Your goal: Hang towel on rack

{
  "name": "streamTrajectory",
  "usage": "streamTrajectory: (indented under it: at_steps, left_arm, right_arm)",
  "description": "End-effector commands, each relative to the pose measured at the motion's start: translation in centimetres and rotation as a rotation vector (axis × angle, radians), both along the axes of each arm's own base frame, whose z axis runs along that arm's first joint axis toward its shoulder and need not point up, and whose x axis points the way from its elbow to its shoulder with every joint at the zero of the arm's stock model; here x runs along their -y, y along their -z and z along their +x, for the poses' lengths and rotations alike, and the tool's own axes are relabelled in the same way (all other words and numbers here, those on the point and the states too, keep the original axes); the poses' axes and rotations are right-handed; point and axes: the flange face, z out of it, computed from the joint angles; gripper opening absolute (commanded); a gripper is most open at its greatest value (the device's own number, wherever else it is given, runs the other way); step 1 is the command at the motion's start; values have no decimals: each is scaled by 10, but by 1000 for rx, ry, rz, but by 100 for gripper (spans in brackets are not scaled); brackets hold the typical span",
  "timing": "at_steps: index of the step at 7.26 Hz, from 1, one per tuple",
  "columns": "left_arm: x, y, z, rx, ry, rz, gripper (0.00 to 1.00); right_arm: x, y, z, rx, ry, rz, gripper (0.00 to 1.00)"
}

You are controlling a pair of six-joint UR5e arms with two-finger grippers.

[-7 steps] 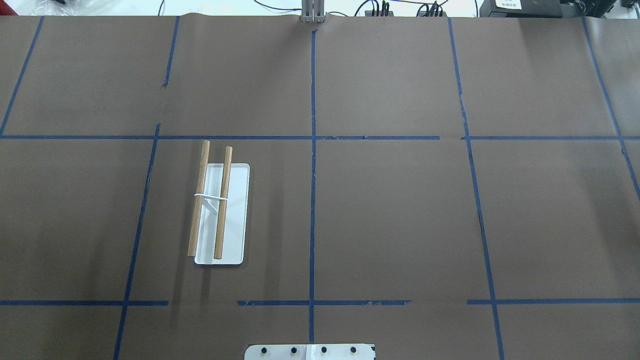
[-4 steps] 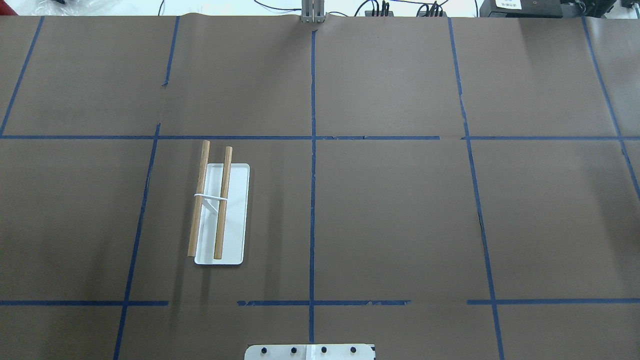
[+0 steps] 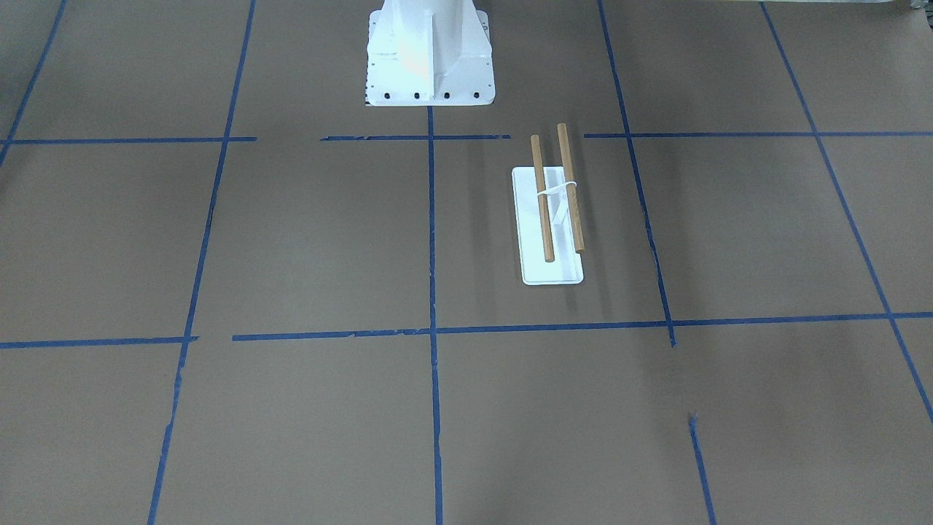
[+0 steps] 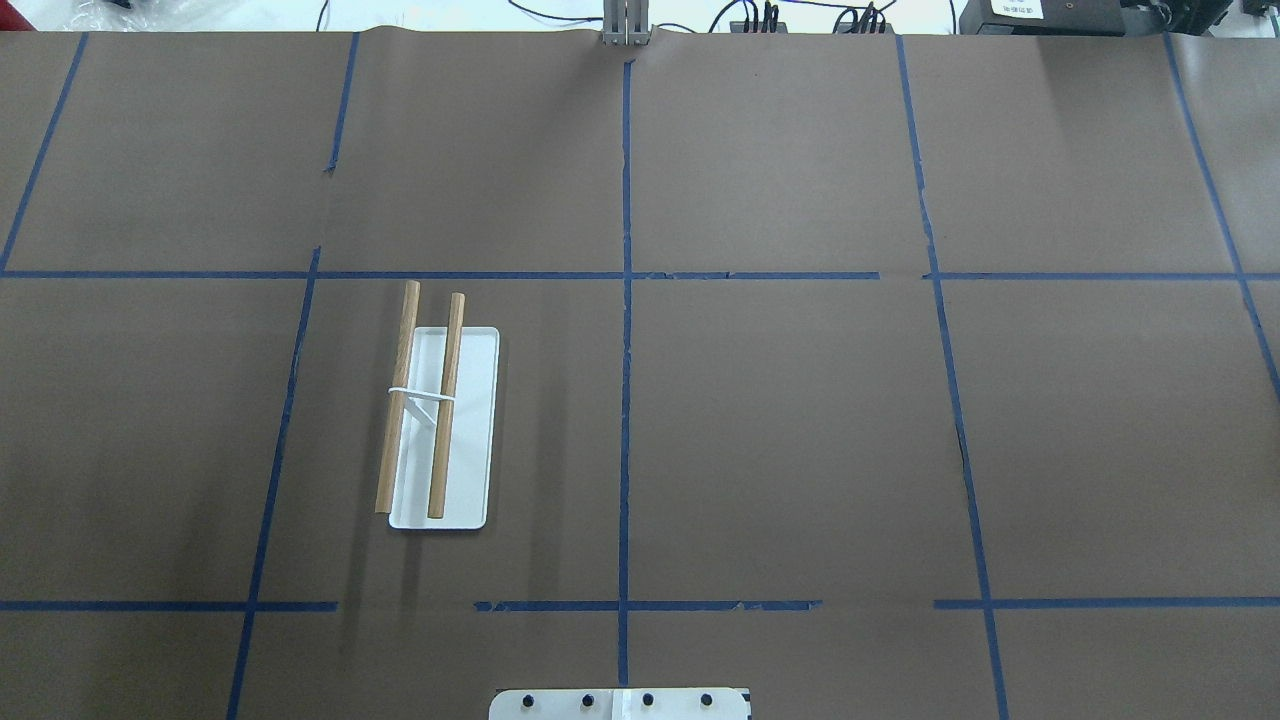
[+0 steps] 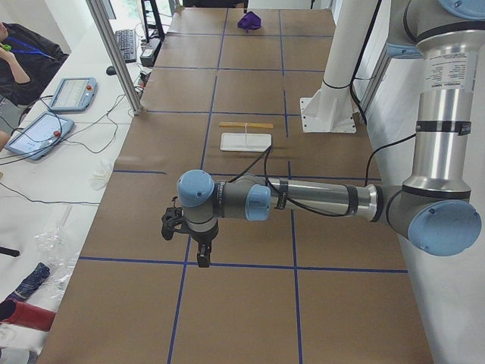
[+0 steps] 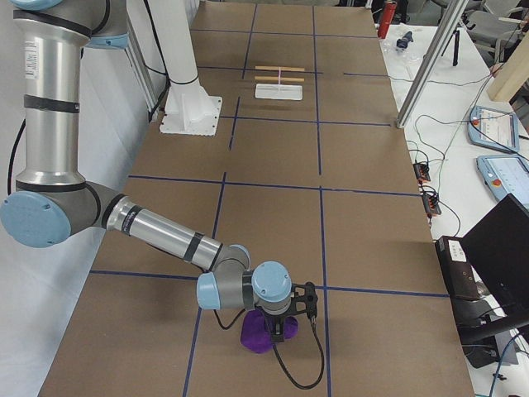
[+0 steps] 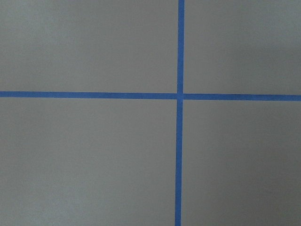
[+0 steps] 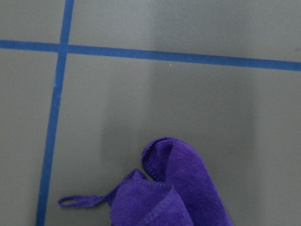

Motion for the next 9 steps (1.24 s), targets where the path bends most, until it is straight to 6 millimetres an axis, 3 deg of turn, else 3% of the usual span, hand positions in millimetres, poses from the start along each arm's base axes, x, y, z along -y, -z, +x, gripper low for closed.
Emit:
streamTrajectory:
  at_steps: [1,3,4,7,8,9]
  left_arm:
    - [0,3,0,0,0,5,100]
    - [0,7,0,0,0,14,100]
    - [0,11,0,0,1,20,100]
    - [1,11,0,0,1,21,100]
    - [1,13,0,-1,2,23,100]
    - [5,25,1,-13,2,46,100]
  right_arm:
    - [-11,-34,-20,-54,50,-25,100]
    - [-15,-36,-23,-49,55,-36,97]
    - [-14,-35,-31,-51,93,-14,4]
    - [-16,-33,-32,-46,115,23,0]
    - [-10,-23,-32,-42,114,47,0]
    - [3,9,-33,-26,112,114,0]
